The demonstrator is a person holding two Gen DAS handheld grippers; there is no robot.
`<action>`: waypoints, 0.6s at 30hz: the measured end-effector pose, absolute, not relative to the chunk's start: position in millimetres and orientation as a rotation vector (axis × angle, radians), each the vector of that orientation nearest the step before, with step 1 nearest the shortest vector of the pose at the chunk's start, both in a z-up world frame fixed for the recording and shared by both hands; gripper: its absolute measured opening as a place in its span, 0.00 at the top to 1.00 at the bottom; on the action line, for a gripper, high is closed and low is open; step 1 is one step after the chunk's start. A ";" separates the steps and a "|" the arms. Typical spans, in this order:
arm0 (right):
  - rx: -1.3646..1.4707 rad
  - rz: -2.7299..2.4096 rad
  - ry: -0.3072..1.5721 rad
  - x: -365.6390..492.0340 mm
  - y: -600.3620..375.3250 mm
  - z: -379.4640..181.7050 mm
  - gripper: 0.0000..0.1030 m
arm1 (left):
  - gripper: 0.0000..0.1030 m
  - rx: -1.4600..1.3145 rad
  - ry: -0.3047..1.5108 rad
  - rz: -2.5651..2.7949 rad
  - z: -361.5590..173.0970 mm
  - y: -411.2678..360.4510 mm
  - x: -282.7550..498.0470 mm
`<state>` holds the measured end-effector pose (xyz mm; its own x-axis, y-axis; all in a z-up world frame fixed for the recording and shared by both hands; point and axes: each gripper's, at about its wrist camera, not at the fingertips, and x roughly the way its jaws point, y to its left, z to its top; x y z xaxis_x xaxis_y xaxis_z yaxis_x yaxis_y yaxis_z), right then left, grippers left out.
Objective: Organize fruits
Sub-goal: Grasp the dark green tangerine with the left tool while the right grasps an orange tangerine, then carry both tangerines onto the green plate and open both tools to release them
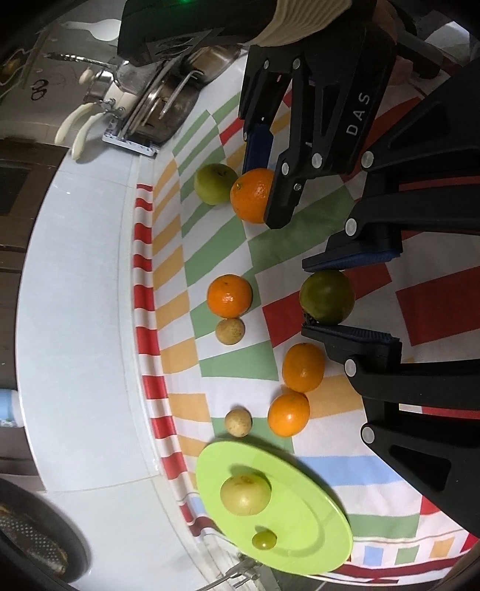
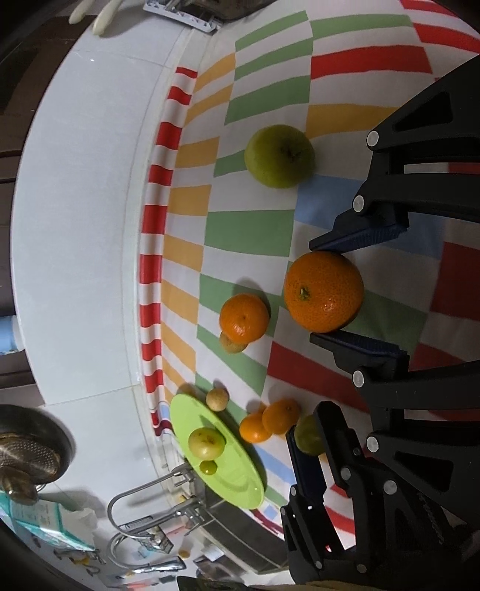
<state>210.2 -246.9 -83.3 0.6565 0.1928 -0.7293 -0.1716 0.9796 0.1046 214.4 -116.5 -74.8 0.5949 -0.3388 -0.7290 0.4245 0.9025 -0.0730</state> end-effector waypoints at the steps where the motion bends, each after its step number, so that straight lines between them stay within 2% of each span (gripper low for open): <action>1: 0.028 0.206 0.823 207.7 -245.9 -80.5 0.59 | 0.73 0.109 0.815 -0.444 -72.3 -114.6 212.1; 18: 0.027 0.189 0.694 165.9 -209.4 -29.7 0.59 | 0.73 0.081 0.710 -0.398 -30.2 -60.5 181.1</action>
<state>165.9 -209.4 -29.7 0.7519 0.1825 -0.6335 -0.1644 0.9825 0.0880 181.1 -60.5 -30.2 0.6868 -0.3280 -0.6486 0.3825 0.9219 -0.0611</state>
